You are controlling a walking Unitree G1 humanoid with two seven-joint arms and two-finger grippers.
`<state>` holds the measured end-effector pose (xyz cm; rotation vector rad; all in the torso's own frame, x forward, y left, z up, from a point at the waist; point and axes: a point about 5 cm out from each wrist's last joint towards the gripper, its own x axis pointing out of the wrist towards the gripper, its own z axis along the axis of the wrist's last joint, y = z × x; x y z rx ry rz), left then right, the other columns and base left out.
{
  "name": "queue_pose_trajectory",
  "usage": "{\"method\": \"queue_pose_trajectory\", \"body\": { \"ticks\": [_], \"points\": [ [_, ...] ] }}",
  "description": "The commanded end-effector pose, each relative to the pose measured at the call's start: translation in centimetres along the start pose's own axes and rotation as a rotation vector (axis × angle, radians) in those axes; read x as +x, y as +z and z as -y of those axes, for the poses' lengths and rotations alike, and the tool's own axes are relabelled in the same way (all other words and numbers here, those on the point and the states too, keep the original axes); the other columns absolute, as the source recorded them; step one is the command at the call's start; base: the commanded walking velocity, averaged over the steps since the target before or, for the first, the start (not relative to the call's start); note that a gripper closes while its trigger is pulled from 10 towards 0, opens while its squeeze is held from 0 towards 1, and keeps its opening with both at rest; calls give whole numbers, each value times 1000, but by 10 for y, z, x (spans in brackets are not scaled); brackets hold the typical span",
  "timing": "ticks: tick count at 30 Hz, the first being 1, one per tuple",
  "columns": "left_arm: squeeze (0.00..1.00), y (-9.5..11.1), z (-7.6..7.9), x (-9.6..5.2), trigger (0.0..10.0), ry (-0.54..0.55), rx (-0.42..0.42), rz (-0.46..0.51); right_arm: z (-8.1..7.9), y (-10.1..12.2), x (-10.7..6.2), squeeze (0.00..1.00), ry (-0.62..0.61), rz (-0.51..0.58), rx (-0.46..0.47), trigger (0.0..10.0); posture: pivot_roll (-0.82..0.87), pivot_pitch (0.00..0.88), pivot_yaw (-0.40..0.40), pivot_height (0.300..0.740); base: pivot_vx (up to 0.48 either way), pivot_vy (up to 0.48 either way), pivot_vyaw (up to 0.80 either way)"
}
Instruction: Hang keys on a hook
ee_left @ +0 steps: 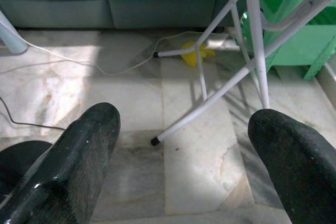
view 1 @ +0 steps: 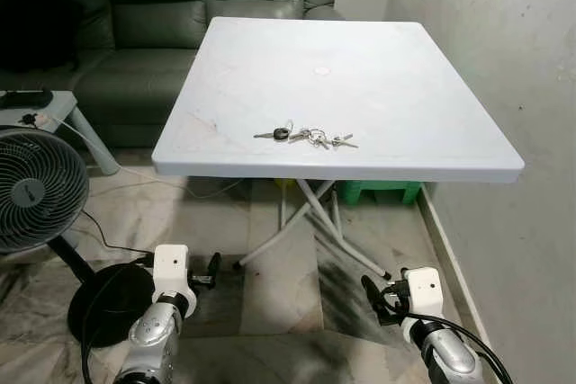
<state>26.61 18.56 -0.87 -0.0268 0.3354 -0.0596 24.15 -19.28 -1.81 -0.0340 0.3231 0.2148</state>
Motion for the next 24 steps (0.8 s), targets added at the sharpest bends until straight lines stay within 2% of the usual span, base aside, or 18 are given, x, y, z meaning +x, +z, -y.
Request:
{"method": "queue_pose_trajectory", "body": {
  "ticks": [1,8,11,14,18,19,24],
  "points": [
    [0,5,-4,-1,10000,8,18,40,2,10,2,0,2,55,-5,10000,-8,0,-12,740,0,0,0],
    [0,19,-3,-11,10000,-19,3,162,1,26,-5,0,12,179,-16,10000,-8,0,-12,740,0,0,0],
    [0,33,1,-21,10000,-49,-5,238,-5,44,-12,0,25,272,-16,10000,-8,0,-12,740,0,0,0],
    [0,43,3,-25,10000,-67,4,276,-7,54,-15,0,24,312,-16,10000,-6,0,-13,740,0,0,0],
    [0,67,1,-25,10000,-76,-23,321,-9,81,-16,0,21,388,-27,10000,-11,0,-4,740,0,0,0],
    [0,80,0,-23,10000,-82,-21,345,-7,95,-14,0,21,423,-33,10000,-12,0,-2,740,0,0,0],
    [0,106,-6,-18,10000,-80,6,394,0,124,-10,0,6,476,-49,10000,-15,0,2,740,0,0,0]
  ]
}}
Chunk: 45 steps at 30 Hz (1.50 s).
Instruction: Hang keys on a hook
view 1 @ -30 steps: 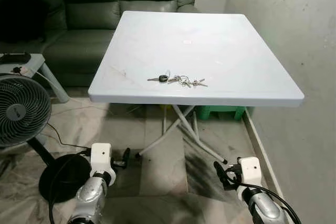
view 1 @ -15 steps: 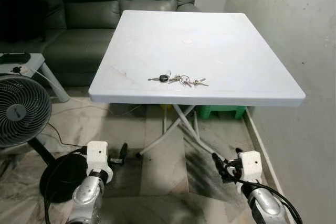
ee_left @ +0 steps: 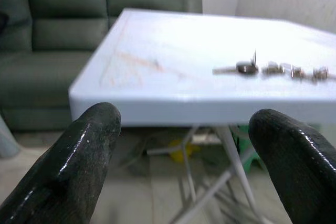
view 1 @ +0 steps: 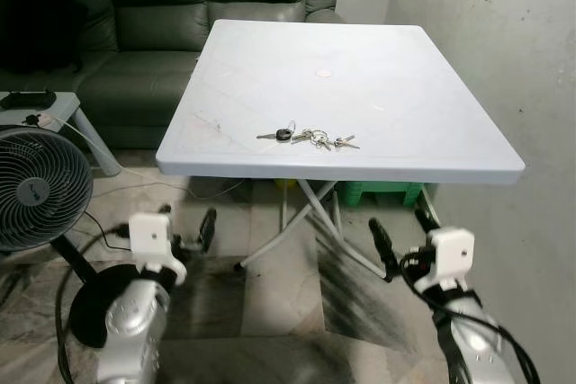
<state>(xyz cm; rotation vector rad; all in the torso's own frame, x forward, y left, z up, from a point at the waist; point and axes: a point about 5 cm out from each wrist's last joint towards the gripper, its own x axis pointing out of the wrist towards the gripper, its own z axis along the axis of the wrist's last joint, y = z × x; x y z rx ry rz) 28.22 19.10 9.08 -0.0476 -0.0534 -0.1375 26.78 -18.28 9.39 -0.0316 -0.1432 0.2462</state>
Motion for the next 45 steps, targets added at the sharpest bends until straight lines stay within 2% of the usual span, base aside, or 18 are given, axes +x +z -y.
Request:
{"method": "queue_pose_trajectory", "body": {
  "ticks": [1,10,34,39,45],
  "points": [
    [0,6,-3,2,10000,5,3,6,5,8,3,0,-16,13,-1,10000,-15,0,2,740,0,0,0],
    [0,17,0,4,10000,1,-8,5,-2,9,2,0,9,-30,-9,10000,-5,0,-6,740,274,0,0],
    [0,22,9,8,10000,-13,-4,0,1,13,5,0,11,-52,-17,10000,-3,0,-1,740,334,0,0],
    [0,20,11,7,10000,-8,16,-10,1,12,5,0,18,-57,-19,10000,2,0,-3,740,0,0,0],
    [0,17,11,6,10000,-1,-13,-30,0,12,6,0,30,-58,-21,10000,6,0,-2,740,0,112,0]
  ]
}}
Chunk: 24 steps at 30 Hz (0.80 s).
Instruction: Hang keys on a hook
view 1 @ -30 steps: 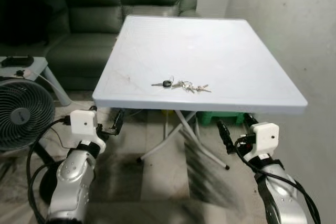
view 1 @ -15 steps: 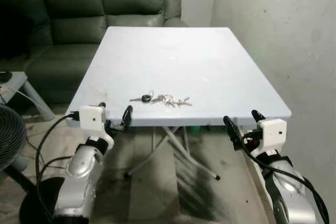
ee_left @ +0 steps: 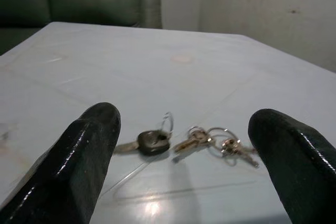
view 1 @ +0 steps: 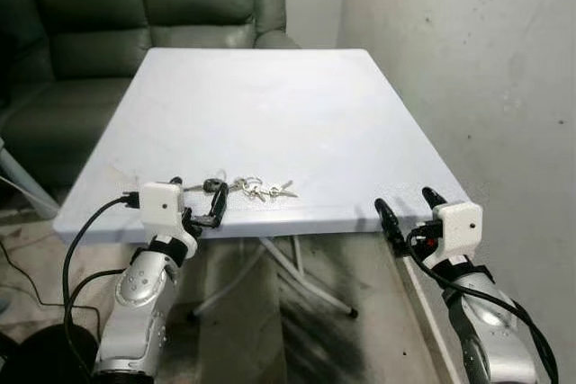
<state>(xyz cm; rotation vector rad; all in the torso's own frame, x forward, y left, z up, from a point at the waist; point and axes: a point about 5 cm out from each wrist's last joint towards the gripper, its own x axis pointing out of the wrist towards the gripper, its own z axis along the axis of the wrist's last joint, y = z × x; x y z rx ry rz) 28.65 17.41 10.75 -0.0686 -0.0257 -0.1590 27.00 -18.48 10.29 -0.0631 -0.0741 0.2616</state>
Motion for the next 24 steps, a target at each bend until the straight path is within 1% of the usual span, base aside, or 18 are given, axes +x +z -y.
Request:
{"method": "queue_pose_trajectory", "body": {
  "ticks": [1,10,24],
  "points": [
    [0,2,-6,-2,10000,22,11,-4,-4,3,2,0,12,13,0,10000,7,0,-1,740,0,349,0],
    [0,2,-8,-3,10000,26,11,-8,-7,3,1,0,24,12,9,10000,9,0,-4,740,0,379,0],
    [0,2,-7,-3,10000,27,11,-4,-8,3,1,0,28,12,12,10000,12,0,-6,740,0,434,0]
  ]
}}
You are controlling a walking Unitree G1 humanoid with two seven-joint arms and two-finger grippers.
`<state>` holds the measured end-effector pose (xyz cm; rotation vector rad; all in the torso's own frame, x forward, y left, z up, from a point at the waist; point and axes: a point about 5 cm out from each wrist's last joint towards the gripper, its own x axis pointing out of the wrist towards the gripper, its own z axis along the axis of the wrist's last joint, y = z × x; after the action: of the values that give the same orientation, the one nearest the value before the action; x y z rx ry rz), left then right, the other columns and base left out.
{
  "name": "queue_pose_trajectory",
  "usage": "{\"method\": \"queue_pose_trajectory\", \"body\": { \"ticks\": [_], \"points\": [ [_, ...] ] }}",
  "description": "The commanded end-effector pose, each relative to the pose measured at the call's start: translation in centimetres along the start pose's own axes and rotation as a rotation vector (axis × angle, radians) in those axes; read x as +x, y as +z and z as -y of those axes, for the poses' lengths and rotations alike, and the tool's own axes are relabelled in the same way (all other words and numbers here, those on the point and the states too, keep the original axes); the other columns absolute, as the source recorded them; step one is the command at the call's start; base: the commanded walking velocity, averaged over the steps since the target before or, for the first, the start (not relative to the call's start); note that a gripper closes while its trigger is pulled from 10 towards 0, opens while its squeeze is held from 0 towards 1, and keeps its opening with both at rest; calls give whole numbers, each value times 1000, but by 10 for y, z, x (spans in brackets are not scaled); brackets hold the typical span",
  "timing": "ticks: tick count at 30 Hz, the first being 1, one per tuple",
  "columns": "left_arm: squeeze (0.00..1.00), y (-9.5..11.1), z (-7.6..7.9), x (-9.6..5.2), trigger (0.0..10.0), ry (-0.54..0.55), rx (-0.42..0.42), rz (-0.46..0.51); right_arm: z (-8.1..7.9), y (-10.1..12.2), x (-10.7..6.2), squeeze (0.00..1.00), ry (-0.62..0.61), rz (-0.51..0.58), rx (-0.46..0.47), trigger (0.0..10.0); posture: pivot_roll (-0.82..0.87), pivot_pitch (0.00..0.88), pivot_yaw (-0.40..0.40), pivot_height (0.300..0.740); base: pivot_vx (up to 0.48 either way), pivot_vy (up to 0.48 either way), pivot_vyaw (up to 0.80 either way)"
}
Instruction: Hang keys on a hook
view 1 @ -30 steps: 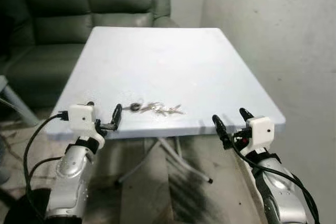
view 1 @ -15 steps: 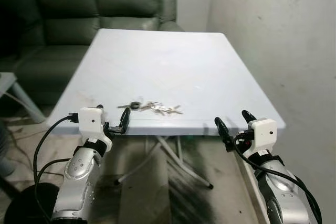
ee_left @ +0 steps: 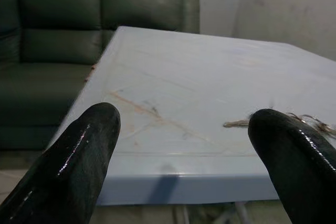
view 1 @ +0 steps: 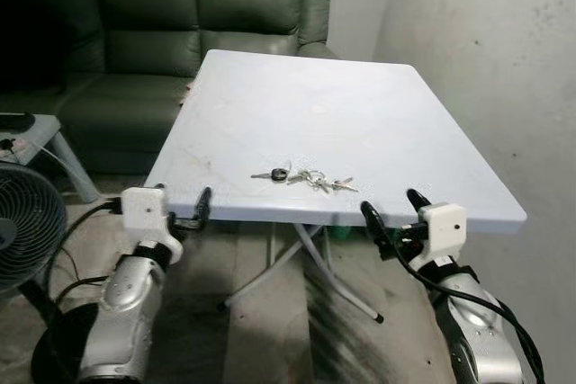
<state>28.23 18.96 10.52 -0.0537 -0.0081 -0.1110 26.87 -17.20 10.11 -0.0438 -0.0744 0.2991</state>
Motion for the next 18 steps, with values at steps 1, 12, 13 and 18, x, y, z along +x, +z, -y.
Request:
{"method": "queue_pose_trajectory", "body": {
  "ticks": [1,12,13,18],
  "points": [
    [0,3,8,3,10000,-21,-3,12,5,4,-2,0,-9,8,-8,10000,12,0,-6,740,0,439,0],
    [0,5,8,3,10000,-28,-20,19,5,4,-2,0,-7,7,-9,10000,11,0,-6,740,52,309,0],
    [0,5,8,3,10000,-27,-17,19,5,5,-2,0,-6,7,-8,10000,12,0,-7,740,296,322,0],
    [0,6,8,3,10000,-27,-6,18,5,5,-2,0,-6,6,-8,10000,13,0,-7,740,295,313,0]
  ]
}}
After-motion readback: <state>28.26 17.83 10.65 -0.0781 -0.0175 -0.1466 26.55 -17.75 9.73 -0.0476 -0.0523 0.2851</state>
